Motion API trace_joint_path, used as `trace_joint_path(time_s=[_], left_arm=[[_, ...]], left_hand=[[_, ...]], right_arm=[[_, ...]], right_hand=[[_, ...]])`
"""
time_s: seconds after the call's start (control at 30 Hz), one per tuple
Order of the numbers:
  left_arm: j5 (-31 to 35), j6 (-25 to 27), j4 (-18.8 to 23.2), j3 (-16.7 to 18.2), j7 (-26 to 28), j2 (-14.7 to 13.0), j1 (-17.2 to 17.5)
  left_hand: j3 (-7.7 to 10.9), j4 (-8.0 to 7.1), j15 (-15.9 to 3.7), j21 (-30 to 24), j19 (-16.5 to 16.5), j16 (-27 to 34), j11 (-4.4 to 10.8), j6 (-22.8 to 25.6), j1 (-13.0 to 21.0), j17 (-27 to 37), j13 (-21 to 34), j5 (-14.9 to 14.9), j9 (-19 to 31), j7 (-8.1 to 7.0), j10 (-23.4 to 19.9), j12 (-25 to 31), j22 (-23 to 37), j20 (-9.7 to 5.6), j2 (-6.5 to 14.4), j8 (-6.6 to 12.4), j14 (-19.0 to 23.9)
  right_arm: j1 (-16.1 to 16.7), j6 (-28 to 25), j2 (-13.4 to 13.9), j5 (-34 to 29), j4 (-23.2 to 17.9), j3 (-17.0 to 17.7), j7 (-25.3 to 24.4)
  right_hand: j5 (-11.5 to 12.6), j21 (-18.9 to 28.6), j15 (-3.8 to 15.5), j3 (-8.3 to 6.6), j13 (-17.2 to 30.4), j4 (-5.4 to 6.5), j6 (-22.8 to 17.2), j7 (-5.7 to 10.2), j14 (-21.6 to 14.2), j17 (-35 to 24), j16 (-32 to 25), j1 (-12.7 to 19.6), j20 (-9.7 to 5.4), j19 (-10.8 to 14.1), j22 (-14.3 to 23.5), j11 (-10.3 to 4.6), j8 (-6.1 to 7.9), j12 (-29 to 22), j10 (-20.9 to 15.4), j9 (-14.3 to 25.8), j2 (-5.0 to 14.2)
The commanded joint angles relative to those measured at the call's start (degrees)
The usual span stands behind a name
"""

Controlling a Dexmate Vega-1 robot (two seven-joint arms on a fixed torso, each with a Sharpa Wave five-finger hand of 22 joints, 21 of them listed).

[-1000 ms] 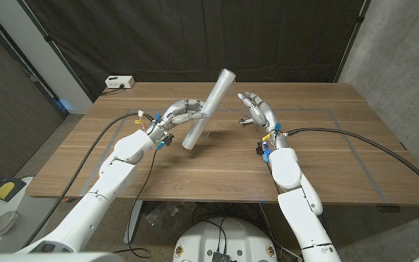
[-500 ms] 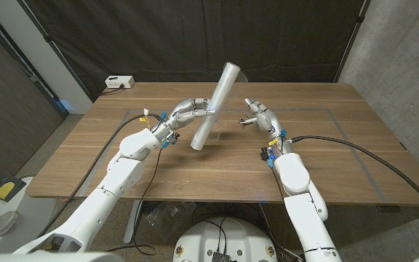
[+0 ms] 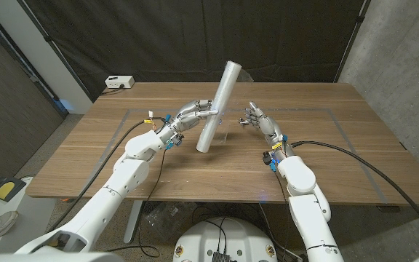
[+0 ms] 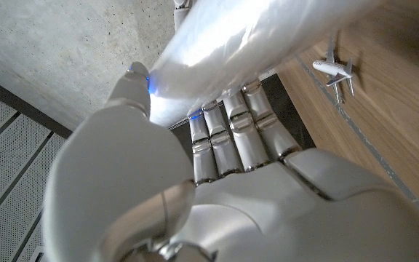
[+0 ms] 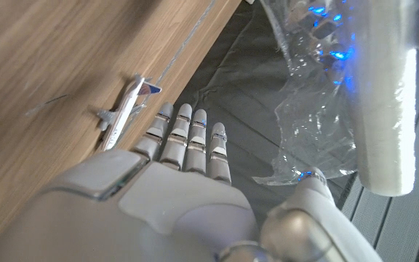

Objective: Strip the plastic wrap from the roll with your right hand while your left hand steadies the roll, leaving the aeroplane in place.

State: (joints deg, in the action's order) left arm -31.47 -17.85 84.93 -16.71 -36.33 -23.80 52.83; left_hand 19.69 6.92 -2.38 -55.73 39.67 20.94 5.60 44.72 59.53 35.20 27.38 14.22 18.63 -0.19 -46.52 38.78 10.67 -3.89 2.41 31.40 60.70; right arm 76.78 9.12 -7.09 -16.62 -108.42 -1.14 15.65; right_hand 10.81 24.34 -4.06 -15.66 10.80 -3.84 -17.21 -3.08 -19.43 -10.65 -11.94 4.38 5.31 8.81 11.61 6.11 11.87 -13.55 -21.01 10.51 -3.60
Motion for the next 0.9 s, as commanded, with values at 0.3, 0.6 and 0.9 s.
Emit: trace_joint_path(time_s=[0.3, 0.6, 0.9], left_arm=[[-4.42, 3.13, -3.79, -3.02, -0.68, 0.97, -1.77], [-5.22, 3.32, -3.25, -3.7, -1.06, 0.7, -1.88], [-6.62, 3.87, -2.52, -4.23, -2.01, 0.6, -1.88]], left_hand=[[3.12, -2.83, -10.58, -0.54, -0.19, -0.51, 3.34, 0.81, 5.54, 0.89, 11.75, 0.13, 7.14, -0.43, -2.03, 4.87, 0.0, -4.97, 5.62, 6.61, 7.77], [3.22, -2.9, -10.59, -0.71, -0.25, -0.74, 3.37, 0.75, 5.57, 1.36, 11.54, 0.04, 7.07, -0.65, -2.24, 4.79, 0.02, -4.99, 5.59, 6.6, 7.97], [3.29, -2.98, -10.58, -0.85, -0.36, -1.02, 3.38, 0.65, 5.55, 1.75, 11.77, -0.06, 7.11, -0.77, -2.14, 4.86, 0.03, -5.04, 5.52, 6.64, 8.03]], right_arm=[[-6.29, 17.16, -0.79, 20.7, 16.51, 4.73, 17.67], [-7.64, 17.57, -1.44, 22.15, 18.35, 5.94, 21.02], [-6.45, 14.72, -1.73, 18.56, 15.57, 6.41, 19.51]], right_hand=[[0.62, 0.41, 0.76, 0.39, 0.31, 0.02, -2.54, -0.15, -3.1, -0.06, -0.9, -0.13, -0.12, 2.01, 0.12, 0.06, 0.74, -1.23, -2.91, 0.3, 0.25], [0.66, 2.93, 2.9, -0.97, 0.28, -1.76, -4.87, -0.71, -11.53, -0.02, -2.6, 3.39, -1.33, 8.69, 0.48, -0.2, 0.8, -2.01, -6.6, 0.3, 1.99], [-0.1, 7.5, 7.41, -5.64, 0.3, -6.04, -8.19, -0.66, -21.44, -0.55, -3.91, 14.19, -2.64, 15.91, 1.87, -1.3, 0.96, -2.74, -11.1, 0.32, 5.86]])
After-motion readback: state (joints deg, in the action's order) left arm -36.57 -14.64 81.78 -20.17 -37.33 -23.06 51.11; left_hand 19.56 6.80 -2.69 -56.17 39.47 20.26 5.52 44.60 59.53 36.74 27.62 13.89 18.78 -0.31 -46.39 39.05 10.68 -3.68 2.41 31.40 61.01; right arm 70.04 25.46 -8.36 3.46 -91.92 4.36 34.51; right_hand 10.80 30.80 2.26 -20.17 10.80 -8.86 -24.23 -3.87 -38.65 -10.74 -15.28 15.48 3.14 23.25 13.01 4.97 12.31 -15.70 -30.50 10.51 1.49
